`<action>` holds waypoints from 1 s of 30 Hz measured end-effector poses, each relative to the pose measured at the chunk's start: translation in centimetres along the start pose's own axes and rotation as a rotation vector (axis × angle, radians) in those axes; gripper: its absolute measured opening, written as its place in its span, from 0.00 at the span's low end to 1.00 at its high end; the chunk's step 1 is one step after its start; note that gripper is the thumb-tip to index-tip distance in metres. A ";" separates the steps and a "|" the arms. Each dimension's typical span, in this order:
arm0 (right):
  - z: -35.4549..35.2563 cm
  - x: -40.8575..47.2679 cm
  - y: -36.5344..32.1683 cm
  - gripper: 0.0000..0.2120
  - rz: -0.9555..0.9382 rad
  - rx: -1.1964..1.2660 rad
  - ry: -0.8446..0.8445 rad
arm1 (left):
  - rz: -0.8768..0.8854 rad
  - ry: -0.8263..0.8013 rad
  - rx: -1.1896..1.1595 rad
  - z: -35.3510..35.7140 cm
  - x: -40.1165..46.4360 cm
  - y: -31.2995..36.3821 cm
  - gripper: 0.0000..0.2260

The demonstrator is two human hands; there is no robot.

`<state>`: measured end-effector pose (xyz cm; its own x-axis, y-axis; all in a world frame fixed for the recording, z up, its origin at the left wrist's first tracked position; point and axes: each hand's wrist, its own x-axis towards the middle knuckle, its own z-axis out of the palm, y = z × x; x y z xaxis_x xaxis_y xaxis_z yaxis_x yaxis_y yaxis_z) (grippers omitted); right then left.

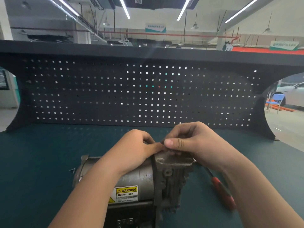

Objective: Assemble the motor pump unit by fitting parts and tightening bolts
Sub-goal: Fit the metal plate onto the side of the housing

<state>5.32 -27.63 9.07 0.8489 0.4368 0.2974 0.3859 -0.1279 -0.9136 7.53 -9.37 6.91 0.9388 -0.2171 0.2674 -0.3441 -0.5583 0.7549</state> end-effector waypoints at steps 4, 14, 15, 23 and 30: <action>0.1 0.0 -0.2 0.04 0.001 -0.031 -0.046 | 0.031 -0.045 -0.059 -0.5 0.1 -0.2 0.14; 0.1 -0.6 -1.5 0.05 0.035 -0.148 -0.058 | 0.056 -0.049 -0.063 0.0 0.1 0.0 0.07; 0.0 -0.8 -1.7 0.06 0.037 -0.168 -0.062 | 0.055 -0.038 -0.063 0.2 0.1 0.0 0.07; 0.5 -0.8 -1.9 0.07 0.012 -0.421 -0.076 | 0.073 -0.001 -0.032 0.3 0.0 0.3 0.06; 0.5 -0.8 -1.8 0.07 -0.014 -0.442 -0.097 | 0.058 -0.027 -0.040 0.1 0.0 0.3 0.04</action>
<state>3.79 -27.25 10.33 0.8128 0.5203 0.2621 0.5323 -0.4802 -0.6972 7.41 -9.60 7.11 0.9164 -0.2698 0.2956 -0.3965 -0.5121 0.7619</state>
